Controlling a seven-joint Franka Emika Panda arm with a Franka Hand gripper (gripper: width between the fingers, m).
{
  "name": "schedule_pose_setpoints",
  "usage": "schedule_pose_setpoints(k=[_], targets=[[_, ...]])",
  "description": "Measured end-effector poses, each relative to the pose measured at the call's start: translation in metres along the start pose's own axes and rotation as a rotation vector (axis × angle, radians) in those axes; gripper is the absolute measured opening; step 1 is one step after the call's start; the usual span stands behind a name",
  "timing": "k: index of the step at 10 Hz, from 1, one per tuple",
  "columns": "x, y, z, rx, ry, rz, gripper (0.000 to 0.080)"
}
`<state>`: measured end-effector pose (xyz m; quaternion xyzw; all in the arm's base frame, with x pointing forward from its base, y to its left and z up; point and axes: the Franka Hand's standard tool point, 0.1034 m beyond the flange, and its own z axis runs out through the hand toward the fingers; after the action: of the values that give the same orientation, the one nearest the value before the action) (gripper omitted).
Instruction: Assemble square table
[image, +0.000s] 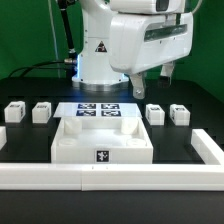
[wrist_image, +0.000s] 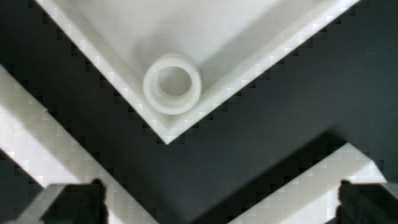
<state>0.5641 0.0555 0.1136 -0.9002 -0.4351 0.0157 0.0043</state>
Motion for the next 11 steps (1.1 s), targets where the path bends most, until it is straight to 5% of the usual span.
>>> schedule_pose_setpoints(k=[2, 5, 8, 11], targets=[[-0.002, -0.001, 0.001, 0.0, 0.0, -0.023, 0.065], [-0.052, -0.019, 0.016, 0.018, -0.017, -0.301, 0.065], [-0.116, -0.031, 0.057, 0.026, 0.003, -0.619, 0.065], [-0.141, -0.036, 0.096, 0.019, 0.027, -0.637, 0.065]])
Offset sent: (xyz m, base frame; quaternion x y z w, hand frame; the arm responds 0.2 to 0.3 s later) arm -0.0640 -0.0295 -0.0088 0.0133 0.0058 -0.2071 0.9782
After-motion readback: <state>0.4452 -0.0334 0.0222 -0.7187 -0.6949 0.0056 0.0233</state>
